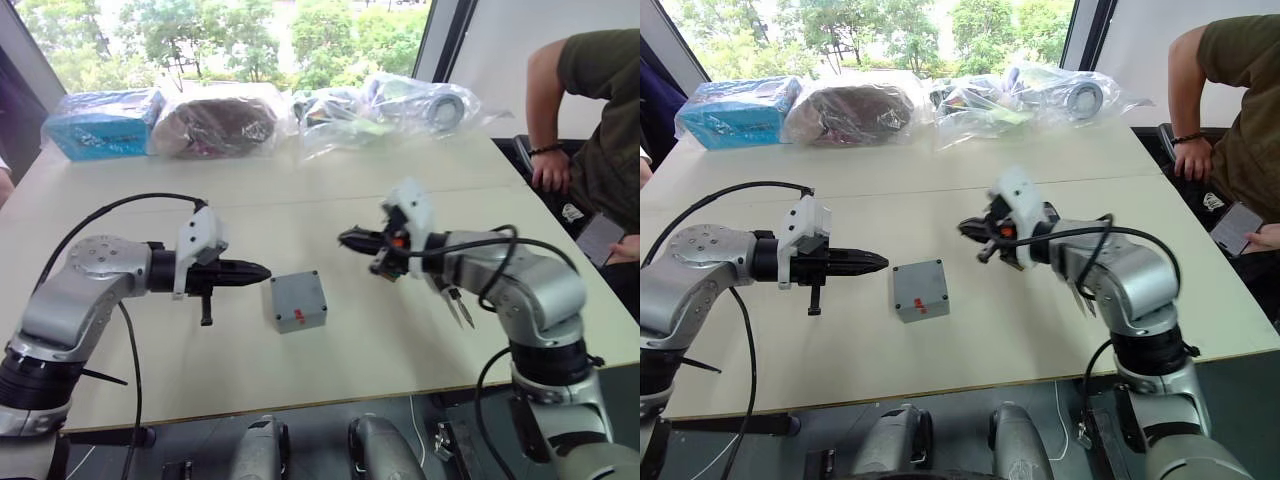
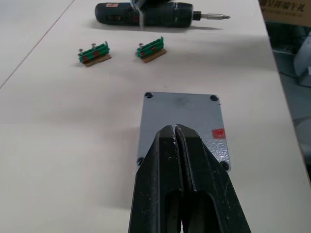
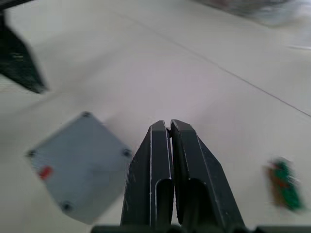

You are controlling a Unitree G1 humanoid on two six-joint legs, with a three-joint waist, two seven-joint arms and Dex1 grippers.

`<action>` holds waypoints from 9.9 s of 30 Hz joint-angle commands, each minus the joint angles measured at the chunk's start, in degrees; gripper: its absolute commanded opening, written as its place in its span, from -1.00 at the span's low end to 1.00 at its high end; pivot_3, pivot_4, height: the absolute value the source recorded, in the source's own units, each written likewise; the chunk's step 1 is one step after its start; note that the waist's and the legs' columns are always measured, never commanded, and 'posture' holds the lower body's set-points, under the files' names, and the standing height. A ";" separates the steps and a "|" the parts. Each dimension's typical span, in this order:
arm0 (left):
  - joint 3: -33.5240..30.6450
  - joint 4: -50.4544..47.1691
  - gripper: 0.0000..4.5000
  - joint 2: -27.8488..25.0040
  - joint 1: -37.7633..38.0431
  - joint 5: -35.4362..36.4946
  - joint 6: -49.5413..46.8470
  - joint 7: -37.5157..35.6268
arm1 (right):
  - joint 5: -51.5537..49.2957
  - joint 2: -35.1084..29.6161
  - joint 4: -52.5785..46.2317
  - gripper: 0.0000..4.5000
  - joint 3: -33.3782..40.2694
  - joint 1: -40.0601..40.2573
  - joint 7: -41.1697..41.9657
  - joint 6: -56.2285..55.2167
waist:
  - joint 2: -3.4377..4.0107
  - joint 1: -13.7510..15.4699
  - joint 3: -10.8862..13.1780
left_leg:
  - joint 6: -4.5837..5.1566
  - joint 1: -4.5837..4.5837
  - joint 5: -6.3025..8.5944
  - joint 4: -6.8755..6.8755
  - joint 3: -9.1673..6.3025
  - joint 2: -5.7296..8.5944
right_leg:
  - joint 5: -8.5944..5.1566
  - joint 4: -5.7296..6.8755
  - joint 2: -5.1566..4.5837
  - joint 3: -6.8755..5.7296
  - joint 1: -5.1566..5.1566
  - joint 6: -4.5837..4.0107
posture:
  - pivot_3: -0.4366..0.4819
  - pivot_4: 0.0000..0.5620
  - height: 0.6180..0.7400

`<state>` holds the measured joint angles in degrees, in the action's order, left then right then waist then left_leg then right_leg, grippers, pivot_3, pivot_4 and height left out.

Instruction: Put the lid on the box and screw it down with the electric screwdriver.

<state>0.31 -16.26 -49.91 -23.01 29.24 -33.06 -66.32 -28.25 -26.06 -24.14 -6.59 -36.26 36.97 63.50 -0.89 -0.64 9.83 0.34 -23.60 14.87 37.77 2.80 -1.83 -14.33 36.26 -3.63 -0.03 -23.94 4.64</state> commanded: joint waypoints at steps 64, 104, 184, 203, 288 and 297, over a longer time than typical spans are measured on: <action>1.94 -4.95 -1.00 5.48 -3.78 1.48 2.20 2.29 | 9.31 -31.69 14.16 0.99 -7.40 -13.06 12.90 5.09 | 0.08 0.09 0.06 | 0.00 -0.72 -0.01 0.33 0.06 0.09 | 0.11 0.01 0.01 -0.02 -0.54 0.09 | -0.05 -0.47 1.00; 2.87 -5.17 -1.00 4.47 -1.36 -0.95 5.50 3.40 | 24.49 -14.42 63.15 -0.18 -20.59 -37.78 19.87 7.88 | 0.30 -0.25 0.18 | -0.02 -0.72 -0.03 0.38 0.17 0.11 | 0.33 0.21 0.17 0.04 -0.66 0.21 | -0.05 -0.47 1.00; 12.81 13.10 -1.00 8.87 -1.90 -14.45 13.62 -1.55 | 11.20 14.51 9.05 -0.18 -6.24 12.51 -2.72 -42.62 | 0.23 -0.16 0.07 | -0.09 -0.18 -0.07 0.36 0.08 0.02 | 0.24 0.83 0.37 0.02 -0.40 0.11 | -0.05 -0.47 1.00; 13.92 14.05 -1.00 10.03 -1.07 -16.30 14.29 -0.65 | 11.37 12.66 16.06 -0.18 -9.67 14.18 -1.03 -33.14 | -0.31 -0.18 -1.76 | -0.02 1.45 -0.01 -0.55 0.01 -0.01 | -0.49 0.72 0.07 0.05 0.85 -0.56 | -0.05 -0.47 1.00; -1.14 -6.78 -1.00 -0.03 -1.51 -1.24 1.32 3.98 | 3.71 -21.42 20.76 0.97 -7.01 -19.17 -2.64 7.28 | 0.33 -0.32 0.38 | -0.05 -0.86 -0.02 -0.35 0.20 0.02 | 0.20 -0.01 0.06 -0.26 -1.11 0.17 | -0.05 -0.47 1.00; 1.25 -1.04 -1.00 -0.74 5.82 -6.41 6.30 3.34 | -0.96 -16.64 2.07 0.24 -2.49 -6.22 0.43 1.94 | 0.27 0.14 0.35 | -0.06 -0.85 -0.03 -0.21 0.17 -0.01 | 0.21 0.05 0.01 -0.30 -1.02 0.17 | -0.05 -0.47 1.00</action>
<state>1.66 -17.12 -50.33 -17.26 23.55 -28.41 -62.53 -29.38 -43.13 -19.37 -10.88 -42.38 38.06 66.90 -0.62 -0.50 10.18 0.27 -24.48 14.84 37.68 2.97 -1.84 -14.12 36.31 -3.63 -0.33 -24.94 4.81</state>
